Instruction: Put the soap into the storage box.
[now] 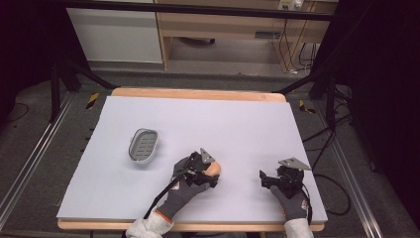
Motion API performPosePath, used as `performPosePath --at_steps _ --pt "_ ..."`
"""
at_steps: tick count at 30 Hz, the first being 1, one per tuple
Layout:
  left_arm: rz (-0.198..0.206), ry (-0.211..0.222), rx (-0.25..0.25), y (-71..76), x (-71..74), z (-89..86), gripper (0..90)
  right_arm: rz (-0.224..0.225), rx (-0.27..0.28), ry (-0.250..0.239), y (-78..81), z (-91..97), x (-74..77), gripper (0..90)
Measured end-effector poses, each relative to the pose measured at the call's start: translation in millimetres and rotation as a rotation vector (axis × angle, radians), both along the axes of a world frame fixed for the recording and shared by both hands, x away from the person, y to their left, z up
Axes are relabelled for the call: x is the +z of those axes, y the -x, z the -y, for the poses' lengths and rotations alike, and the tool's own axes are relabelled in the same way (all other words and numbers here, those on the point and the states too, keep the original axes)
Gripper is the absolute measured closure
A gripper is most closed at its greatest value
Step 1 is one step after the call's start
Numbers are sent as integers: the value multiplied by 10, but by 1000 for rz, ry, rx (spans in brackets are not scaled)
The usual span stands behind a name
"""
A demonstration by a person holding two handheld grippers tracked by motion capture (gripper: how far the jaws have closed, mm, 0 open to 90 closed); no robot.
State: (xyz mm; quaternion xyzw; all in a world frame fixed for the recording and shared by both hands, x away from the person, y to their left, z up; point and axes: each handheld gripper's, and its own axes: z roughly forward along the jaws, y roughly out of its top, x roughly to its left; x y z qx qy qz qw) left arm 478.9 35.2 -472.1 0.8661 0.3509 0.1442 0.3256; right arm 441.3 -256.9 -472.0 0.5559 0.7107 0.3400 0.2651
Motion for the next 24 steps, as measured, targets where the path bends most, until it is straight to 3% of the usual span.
performPosePath --at_steps 24 --pt "-10 3 10 5 -31 4 316 -8 4 6 -12 -7 -10 65"
